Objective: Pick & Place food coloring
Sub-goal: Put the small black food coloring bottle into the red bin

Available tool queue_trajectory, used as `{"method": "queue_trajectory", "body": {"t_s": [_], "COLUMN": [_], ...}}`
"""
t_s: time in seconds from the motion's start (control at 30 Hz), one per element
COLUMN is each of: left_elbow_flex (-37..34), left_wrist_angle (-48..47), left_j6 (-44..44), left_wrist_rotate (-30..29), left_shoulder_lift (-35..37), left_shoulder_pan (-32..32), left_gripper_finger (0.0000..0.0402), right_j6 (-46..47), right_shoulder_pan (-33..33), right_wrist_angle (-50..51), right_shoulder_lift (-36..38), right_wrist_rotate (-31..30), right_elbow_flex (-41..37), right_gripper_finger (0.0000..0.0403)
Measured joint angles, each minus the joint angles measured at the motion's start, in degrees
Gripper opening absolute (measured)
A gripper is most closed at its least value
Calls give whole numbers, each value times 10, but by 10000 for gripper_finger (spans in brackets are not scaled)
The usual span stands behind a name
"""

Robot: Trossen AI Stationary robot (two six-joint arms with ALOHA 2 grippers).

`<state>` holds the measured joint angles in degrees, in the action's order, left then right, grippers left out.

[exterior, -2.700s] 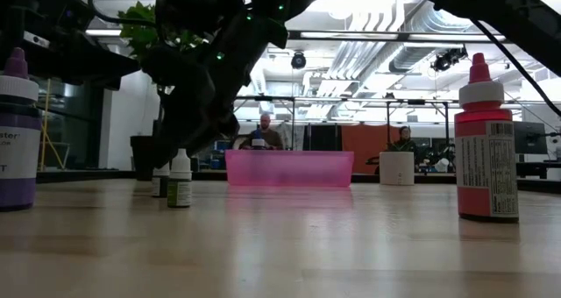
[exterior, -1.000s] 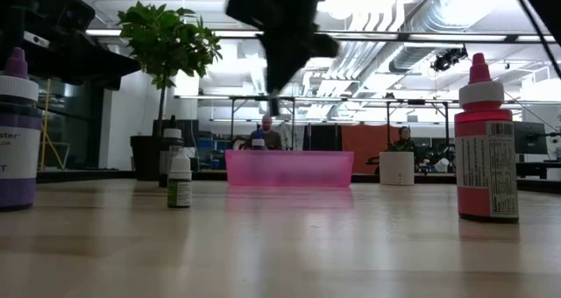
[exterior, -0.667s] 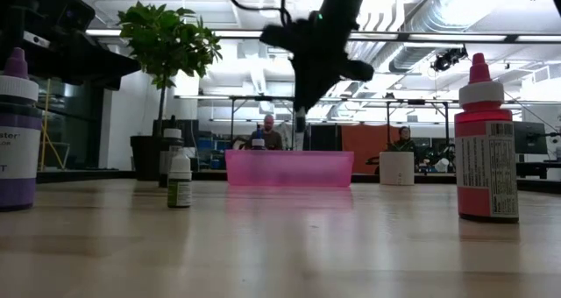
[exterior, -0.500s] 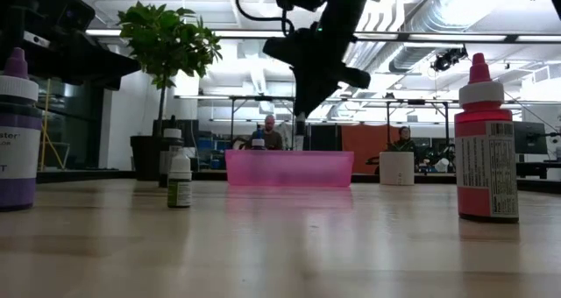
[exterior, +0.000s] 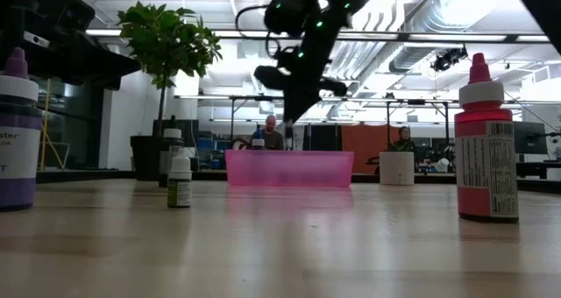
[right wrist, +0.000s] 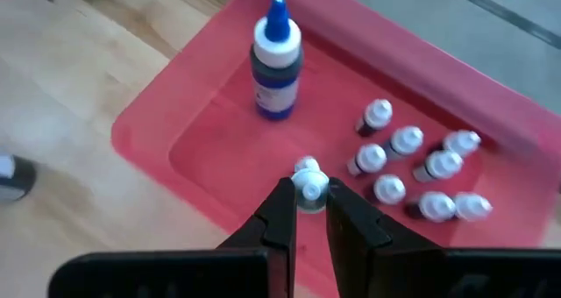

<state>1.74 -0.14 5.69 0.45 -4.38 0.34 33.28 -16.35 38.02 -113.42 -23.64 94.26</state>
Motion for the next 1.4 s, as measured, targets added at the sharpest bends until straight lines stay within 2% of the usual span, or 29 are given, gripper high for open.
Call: {"method": "queue_trajectory", "body": {"t_s": [0.17,0.6,0.9,1.4], "left_elbow_flex": [0,0,0,0], "left_wrist_angle": [0,0,0,0], "left_j6": [0,0,0,0], "left_wrist_rotate": [0,0,0,0], "left_shoulder_lift": [0,0,0,0], "left_shoulder_pan": [0,0,0,0], "left_gripper_finger": [0,0,0,0], "right_j6": [-23,-23,-23,-28], "right_shoulder_pan": [-24,-74,-80,-93], "right_wrist_angle": [-2,-32,-54,-63], "right_shoulder_lift": [-46,-63,-93,-120], "right_wrist_rotate": [2,34,62,76], "right_elbow_flex": [43,43,42,42], "right_gripper_finger": [35,35,35,35]}}
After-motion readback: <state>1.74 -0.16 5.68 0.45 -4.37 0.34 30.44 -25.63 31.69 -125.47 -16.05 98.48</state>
